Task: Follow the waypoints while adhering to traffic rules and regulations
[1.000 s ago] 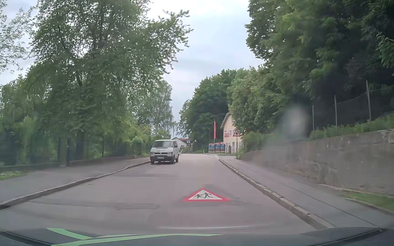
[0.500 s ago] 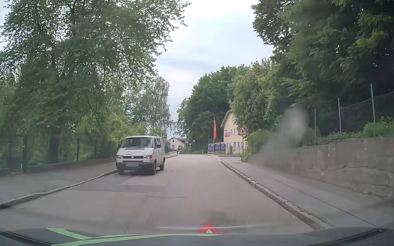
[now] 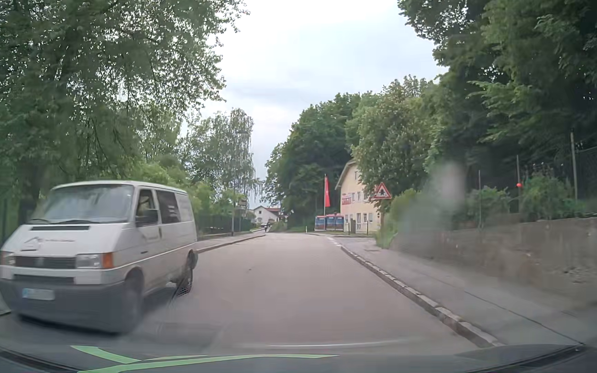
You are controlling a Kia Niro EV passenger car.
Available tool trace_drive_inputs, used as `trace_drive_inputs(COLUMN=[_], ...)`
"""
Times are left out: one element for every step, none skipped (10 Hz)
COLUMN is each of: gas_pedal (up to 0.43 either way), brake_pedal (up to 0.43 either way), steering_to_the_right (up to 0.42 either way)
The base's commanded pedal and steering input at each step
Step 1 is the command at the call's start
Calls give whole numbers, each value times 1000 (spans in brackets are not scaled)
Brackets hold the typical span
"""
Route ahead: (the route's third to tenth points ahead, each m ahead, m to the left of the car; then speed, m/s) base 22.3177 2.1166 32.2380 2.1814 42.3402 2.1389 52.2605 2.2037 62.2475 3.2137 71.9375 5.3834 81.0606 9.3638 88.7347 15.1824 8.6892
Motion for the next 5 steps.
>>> trace_drive_inputs(gas_pedal=[98,98,98,98,98], brake_pedal=[0,0,0,0,0], steering_to_the_right=[4,4,4,4,4])
